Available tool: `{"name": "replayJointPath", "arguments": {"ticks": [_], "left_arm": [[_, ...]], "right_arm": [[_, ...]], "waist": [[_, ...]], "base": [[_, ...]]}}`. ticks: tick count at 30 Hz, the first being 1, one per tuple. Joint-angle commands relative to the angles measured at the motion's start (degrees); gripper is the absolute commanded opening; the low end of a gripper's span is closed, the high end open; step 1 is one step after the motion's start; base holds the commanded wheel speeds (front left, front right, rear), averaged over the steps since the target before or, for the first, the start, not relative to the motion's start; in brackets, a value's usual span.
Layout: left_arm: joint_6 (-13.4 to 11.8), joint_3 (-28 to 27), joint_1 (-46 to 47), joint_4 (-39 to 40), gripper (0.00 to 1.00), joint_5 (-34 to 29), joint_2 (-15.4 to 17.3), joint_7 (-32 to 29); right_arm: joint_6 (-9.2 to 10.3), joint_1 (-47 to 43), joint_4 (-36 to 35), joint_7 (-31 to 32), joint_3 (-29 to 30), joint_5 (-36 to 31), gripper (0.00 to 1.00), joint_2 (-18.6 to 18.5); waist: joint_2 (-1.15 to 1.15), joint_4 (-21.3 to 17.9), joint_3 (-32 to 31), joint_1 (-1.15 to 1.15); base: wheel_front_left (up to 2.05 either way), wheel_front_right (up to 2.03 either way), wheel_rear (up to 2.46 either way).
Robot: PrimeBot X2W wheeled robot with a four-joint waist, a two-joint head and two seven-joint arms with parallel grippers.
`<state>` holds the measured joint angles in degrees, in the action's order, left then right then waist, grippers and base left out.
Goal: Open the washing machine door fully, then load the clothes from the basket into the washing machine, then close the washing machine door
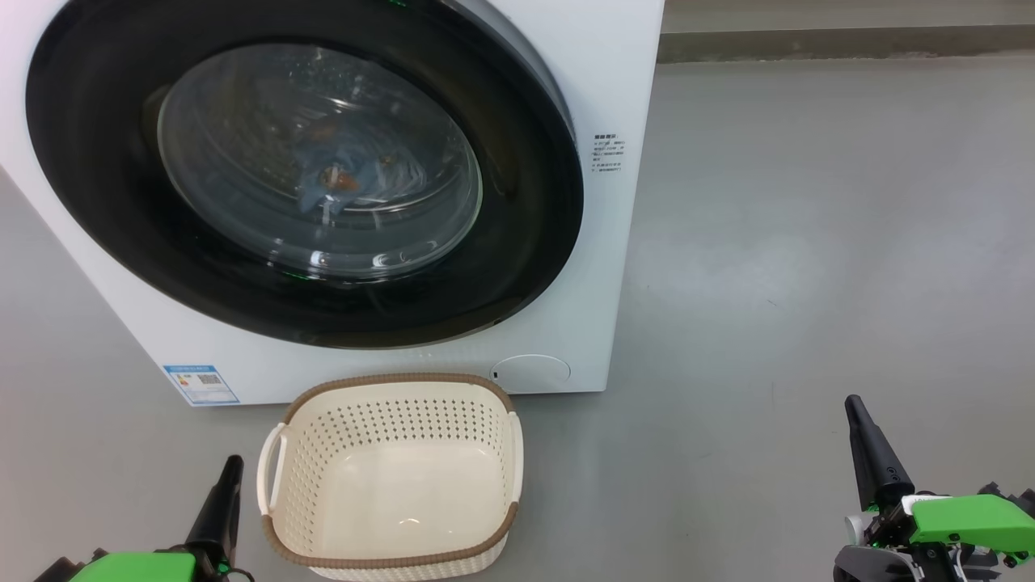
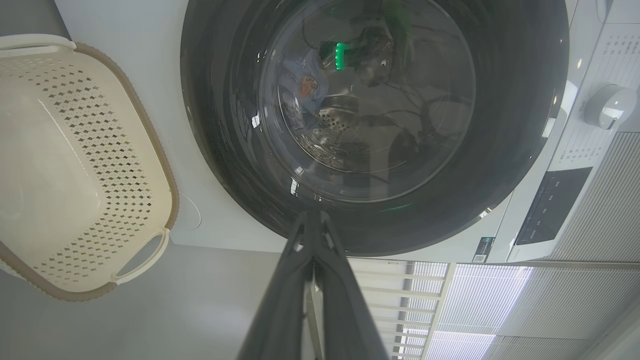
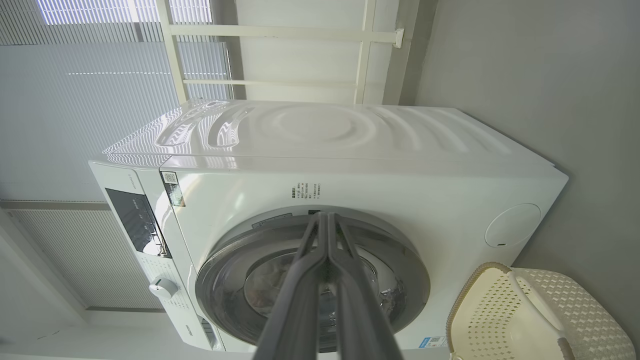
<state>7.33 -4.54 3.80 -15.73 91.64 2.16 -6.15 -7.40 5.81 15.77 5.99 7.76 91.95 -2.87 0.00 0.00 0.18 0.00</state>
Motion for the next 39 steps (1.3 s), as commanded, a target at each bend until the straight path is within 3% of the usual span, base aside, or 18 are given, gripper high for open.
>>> {"name": "replayJointPath", "arguments": {"ticks": [1,39], "left_arm": [[0.2,-2.0,2.4,1.7,0.00,0.5,0.7,-0.4],[0.2,-2.0,2.4,1.7,0.00,0.5,0.7,-0.4]], "right_arm": [[-0.09,0.4,-1.8,0.5,-1.3,0.2,0.00,-0.1],[-0.09,0.4,-1.7,0.5,-1.2,0.2,0.00,0.0]], "waist": [[0.00,0.0,0.0,0.00],[0.00,0.0,0.0,0.00]], "base": [[0.00,0.00,0.00],[0.00,0.00,0.00]]}}
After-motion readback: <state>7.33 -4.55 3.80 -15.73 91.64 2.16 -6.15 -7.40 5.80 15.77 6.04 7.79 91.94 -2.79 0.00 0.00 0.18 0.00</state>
